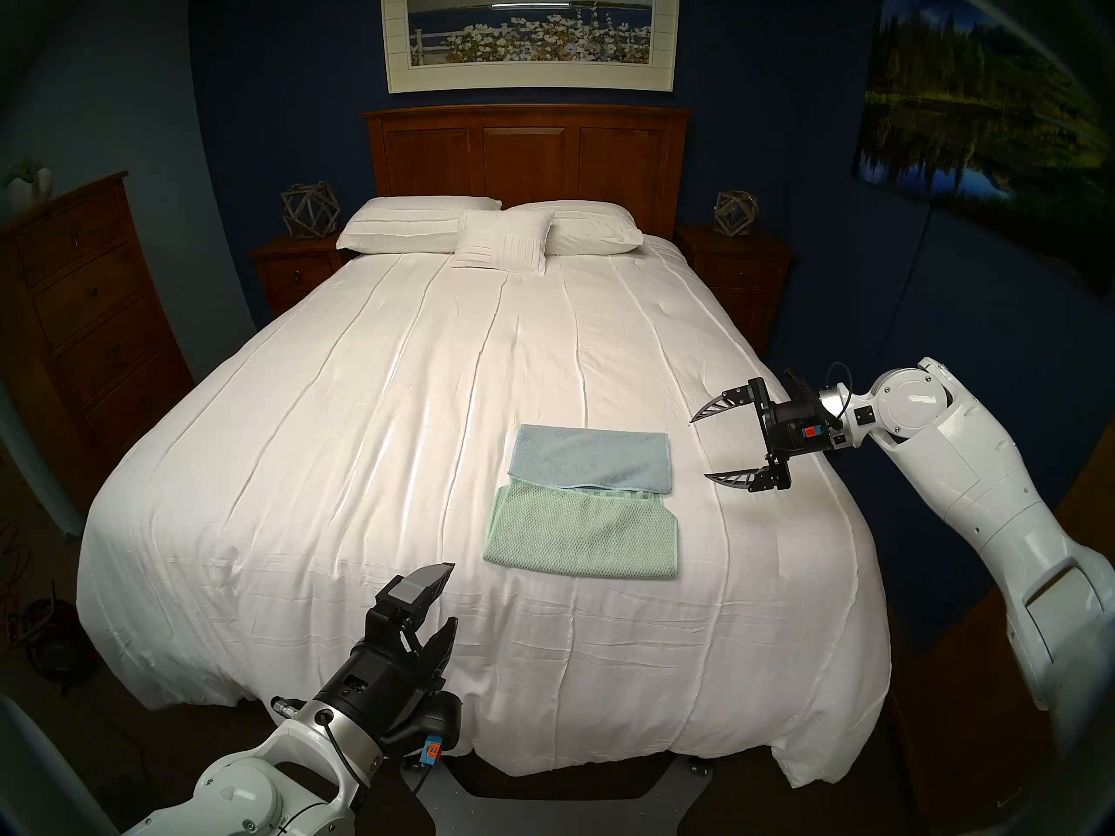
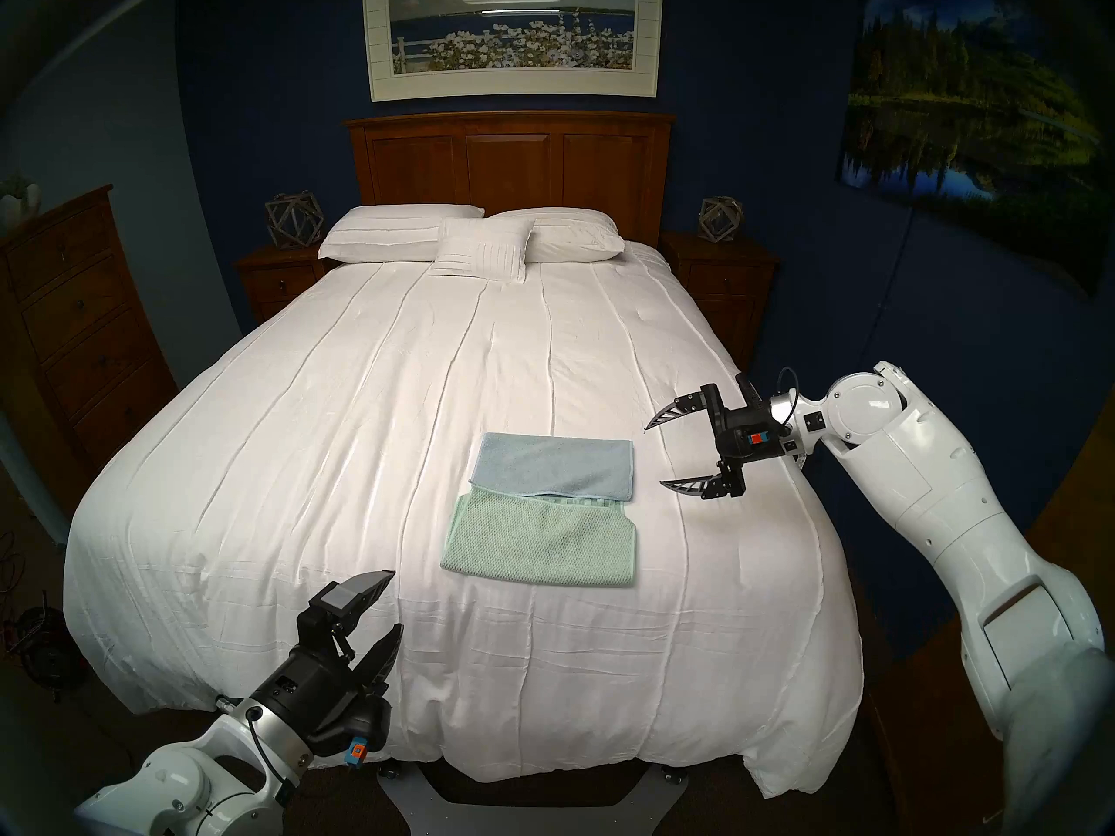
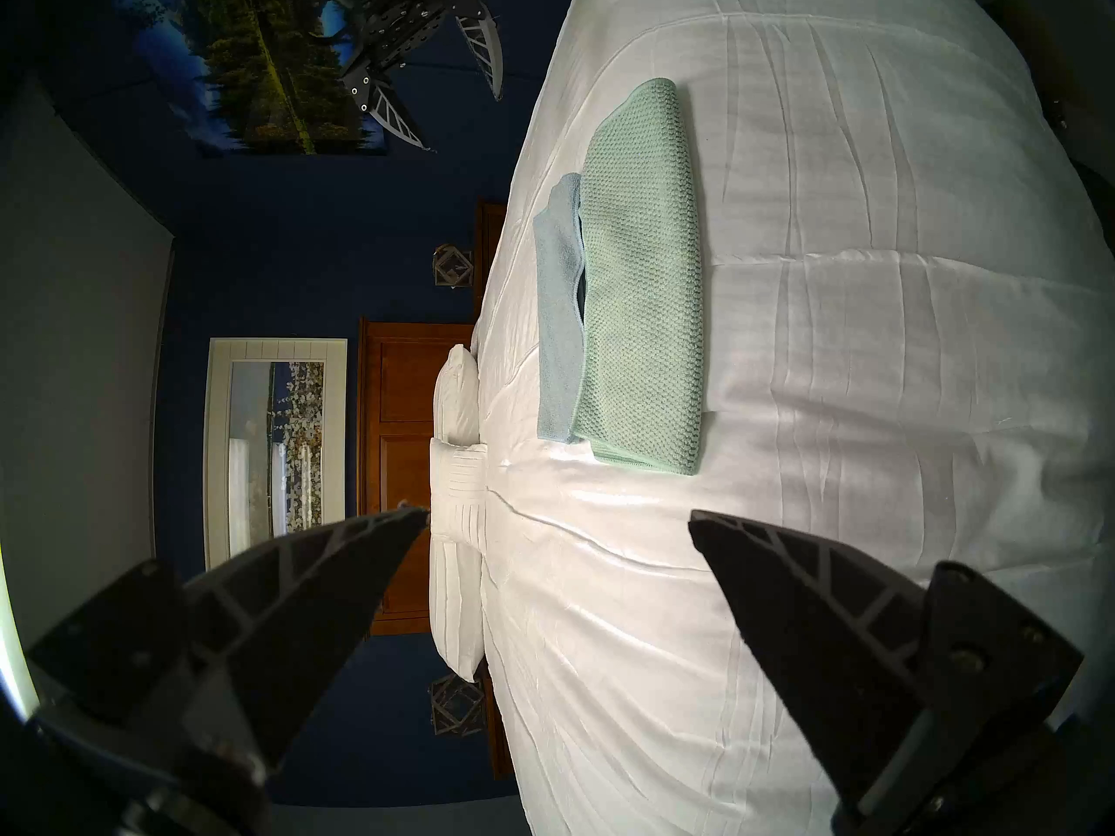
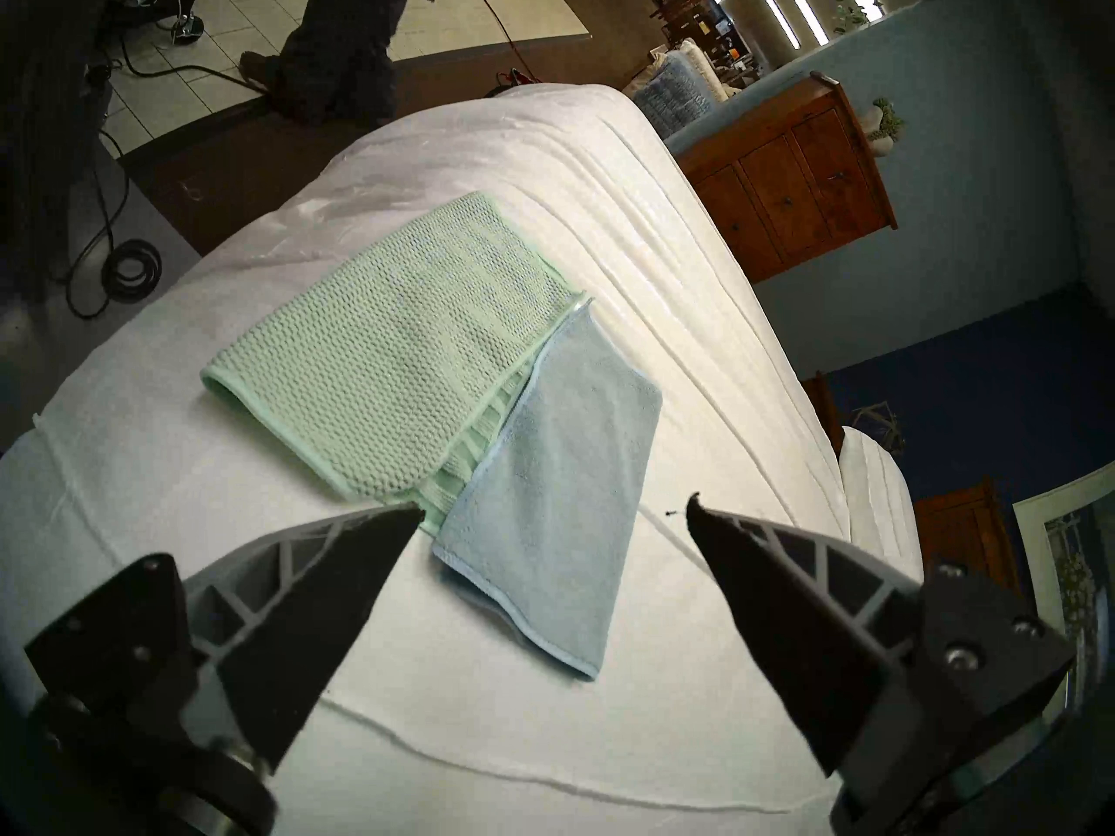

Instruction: Fold the hand towels twice and stack them up

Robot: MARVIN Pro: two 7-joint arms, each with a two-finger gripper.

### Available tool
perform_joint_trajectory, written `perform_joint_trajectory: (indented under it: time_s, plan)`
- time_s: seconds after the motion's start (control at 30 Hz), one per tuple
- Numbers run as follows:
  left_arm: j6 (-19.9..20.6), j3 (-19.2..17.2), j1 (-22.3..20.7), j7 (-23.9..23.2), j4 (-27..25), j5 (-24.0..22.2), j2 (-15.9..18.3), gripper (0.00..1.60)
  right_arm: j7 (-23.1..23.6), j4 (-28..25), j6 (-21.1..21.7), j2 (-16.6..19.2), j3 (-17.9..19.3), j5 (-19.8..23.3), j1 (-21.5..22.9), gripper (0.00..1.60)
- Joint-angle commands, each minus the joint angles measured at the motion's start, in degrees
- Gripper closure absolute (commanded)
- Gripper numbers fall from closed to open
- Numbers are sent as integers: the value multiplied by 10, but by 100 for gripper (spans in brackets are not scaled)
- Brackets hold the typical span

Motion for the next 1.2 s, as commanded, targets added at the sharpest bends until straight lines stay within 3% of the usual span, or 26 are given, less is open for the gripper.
perform_joint_trajectory:
  time_s: [0.0,0.1,0.17,0.37,0.67,0.7,0.77,0.8,1.17]
  plan:
    - [-1,0,-2,2,-8,0,0,0,22,65,-27,-28,0,-42,61,0]
    - [-1,0,-2,2,-8,0,0,0,22,103,-47,-32,-11,-55,84,0]
    - [-1,1,-2,2,-9,0,0,0,18,126,-48,-38,-7,-29,91,0]
    - [-1,1,-2,2,-9,0,0,0,5,171,-76,-52,-19,-36,113,0]
    - [-1,1,-2,2,-9,0,0,0,-22,236,-120,-64,-68,-35,158,0]
    - [-1,1,-2,2,-9,0,0,0,-44,234,-124,-62,-72,-40,154,0]
    - [-1,1,-2,2,-9,0,0,0,-29,252,-125,-74,-97,-50,174,0]
    - [-1,1,-3,2,-9,0,0,0,-57,245,-132,-74,-114,-65,171,0]
    - [-1,1,-3,2,-8,0,0,0,-74,255,-136,-117,-187,-110,201,0]
